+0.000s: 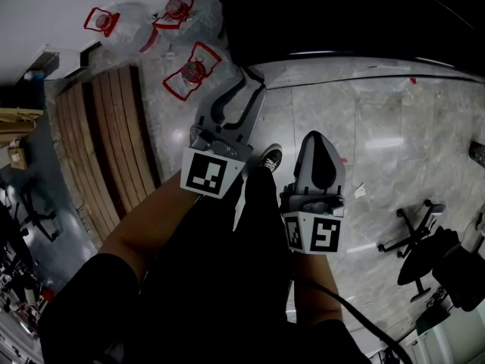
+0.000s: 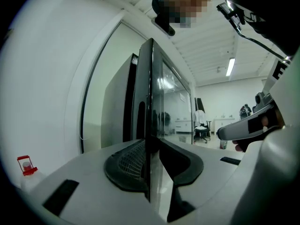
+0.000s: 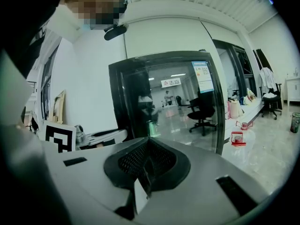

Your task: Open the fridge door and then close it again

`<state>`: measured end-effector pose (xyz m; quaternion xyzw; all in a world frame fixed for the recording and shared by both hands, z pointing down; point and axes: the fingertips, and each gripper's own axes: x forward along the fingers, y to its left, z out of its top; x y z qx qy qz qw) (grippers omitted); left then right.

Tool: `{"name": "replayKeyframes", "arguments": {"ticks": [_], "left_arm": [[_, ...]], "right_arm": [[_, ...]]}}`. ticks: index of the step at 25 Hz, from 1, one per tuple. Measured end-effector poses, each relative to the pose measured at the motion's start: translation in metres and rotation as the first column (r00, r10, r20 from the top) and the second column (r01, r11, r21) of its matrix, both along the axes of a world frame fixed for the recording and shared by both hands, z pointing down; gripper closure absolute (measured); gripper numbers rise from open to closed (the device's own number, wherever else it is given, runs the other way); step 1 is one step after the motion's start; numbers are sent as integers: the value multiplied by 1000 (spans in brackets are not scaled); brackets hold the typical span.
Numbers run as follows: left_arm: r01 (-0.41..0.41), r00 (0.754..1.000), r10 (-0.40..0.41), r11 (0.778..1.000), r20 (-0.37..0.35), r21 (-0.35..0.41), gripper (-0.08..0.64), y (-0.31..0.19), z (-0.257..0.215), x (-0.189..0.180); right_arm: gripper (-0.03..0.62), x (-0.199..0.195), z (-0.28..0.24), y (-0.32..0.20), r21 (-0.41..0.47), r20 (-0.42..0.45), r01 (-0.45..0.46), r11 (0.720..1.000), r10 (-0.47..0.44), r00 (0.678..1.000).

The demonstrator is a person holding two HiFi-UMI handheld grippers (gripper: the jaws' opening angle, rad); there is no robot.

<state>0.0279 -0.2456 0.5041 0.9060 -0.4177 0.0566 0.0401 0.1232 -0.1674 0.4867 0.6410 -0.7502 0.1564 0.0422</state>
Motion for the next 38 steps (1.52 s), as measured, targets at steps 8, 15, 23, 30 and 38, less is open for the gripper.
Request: {"name": "replayKeyframes", "arguments": {"ticks": [8,15,23,30,38], "left_arm": [[21,1000,-21,1000,-19,10,462,-30,-3,-2],[126,992,-126,992,-10,27,524,-17,-18,-20],[115,992,-113,993,-62,15,554,33,-95,-41],[81,992,-80,997,-101,9,554,79,-178,-42],[43,992,-42,999,-115,9,553,101,-227,-48]], "right_arm": [[577,8,-2,-11,7,-6,-21,1000,21,1000],[577,-8,-31,-3,40,-12,11,999,-11,1000],[577,-50,-99,12,110,-36,87,990,-84,996],[577,-71,-170,33,156,-49,124,980,-117,992],[577,-90,-226,48,211,-92,178,961,-162,982]]}}
